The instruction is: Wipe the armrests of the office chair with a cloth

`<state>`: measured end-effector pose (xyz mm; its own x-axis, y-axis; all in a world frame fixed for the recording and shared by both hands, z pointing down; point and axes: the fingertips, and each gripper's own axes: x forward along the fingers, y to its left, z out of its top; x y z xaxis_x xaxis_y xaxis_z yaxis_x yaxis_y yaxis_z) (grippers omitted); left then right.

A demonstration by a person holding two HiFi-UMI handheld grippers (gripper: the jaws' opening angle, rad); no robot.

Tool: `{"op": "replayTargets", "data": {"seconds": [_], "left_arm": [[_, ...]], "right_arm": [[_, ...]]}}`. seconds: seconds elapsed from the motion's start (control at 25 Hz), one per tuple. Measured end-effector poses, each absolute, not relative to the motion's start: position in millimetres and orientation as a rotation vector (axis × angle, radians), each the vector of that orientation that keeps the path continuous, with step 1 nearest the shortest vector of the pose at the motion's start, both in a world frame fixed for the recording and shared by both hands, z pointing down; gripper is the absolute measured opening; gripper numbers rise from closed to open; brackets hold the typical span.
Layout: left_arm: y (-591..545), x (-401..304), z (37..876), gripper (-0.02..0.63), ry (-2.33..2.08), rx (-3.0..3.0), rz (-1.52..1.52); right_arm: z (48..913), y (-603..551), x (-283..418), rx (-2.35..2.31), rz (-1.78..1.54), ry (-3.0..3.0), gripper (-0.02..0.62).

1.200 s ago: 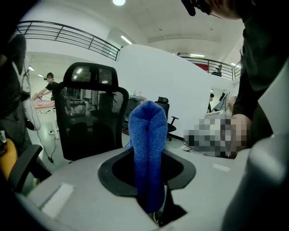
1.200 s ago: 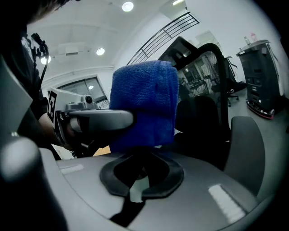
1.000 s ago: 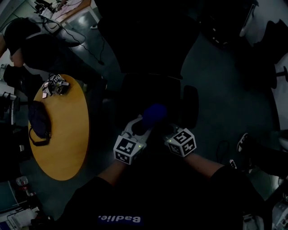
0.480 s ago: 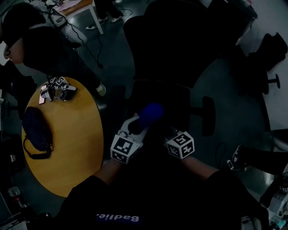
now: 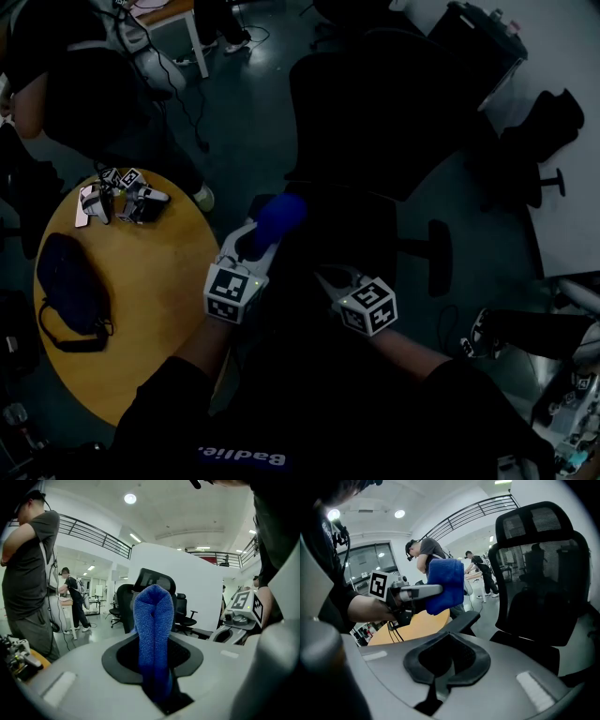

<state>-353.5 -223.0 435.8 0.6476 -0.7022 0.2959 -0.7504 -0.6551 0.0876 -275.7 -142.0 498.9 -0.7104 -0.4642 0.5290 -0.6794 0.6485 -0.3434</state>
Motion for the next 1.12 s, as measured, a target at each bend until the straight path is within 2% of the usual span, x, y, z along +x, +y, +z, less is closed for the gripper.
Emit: {"op": "replayTargets", "data": {"seconds": [0.48, 1.12], "left_arm": [[-298.7, -413.0, 481.3, 0.129, -1.346, 2.570, 0.603], [-335.1, -410.0, 589.5, 0.129, -1.098, 2.581, 0.975]], "right_arm": [[514.1, -158.5, -314.3, 0.684, 0.752, -2.513, 0.005], [581.7, -117.1, -376.5, 0.451, 0.832, -2.405, 0.005]]}}
